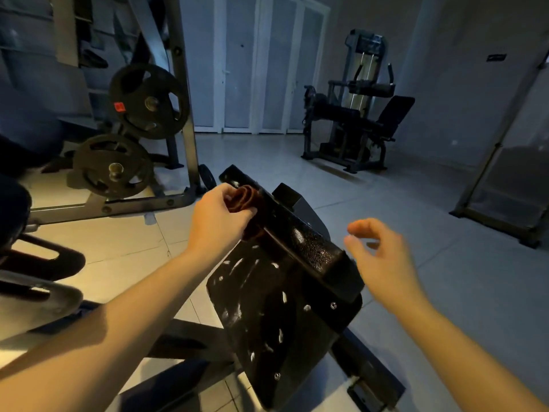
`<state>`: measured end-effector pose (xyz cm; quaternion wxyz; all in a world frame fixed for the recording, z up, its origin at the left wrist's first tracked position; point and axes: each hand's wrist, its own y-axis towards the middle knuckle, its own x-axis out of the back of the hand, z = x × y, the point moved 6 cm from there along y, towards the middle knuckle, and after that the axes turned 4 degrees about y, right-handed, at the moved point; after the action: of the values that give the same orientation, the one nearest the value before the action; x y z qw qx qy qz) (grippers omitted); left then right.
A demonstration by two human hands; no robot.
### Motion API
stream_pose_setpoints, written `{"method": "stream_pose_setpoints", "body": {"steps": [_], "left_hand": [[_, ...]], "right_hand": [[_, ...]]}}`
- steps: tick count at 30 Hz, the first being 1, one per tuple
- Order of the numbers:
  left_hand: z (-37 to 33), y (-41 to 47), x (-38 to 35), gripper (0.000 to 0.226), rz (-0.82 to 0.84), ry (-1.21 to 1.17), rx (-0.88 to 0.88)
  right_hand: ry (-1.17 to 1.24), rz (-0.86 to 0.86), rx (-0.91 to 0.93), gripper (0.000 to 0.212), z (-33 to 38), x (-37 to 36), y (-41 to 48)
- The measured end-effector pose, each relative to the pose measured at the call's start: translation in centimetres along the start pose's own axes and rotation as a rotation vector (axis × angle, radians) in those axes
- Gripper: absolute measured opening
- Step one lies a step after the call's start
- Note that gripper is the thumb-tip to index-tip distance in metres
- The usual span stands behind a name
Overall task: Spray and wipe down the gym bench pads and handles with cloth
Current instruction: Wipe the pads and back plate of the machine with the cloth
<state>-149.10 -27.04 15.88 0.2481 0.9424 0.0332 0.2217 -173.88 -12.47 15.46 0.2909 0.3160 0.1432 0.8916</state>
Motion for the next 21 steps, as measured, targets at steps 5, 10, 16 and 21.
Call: {"method": "stream_pose_setpoints", "body": {"steps": [5,10,16,21], "left_hand": [[2.2,1.3,-4.3,0.025,-0.003,0.204,-0.184],[3.4,1.7,-6.1,0.012,0.045,-0.104,-0.007],[1.9,3.4,-5.9,0.033,0.077,0.01,-0.086],[0.4,2.2,-6.3,0.047,0.204,0.272,-0.176]], "right_hand": [[0.001,0.108,0.014,0.025,-1.6,-2.0,-1.1],[0.061,0.09,0.014,0.012,-2.1,-2.1,-0.3],[0.147,0.073,0.021,0.01,-2.6,-2.2,0.4],[0.195,0.034,0.036,0.009,-3.2,-2.3,0.7]]}}
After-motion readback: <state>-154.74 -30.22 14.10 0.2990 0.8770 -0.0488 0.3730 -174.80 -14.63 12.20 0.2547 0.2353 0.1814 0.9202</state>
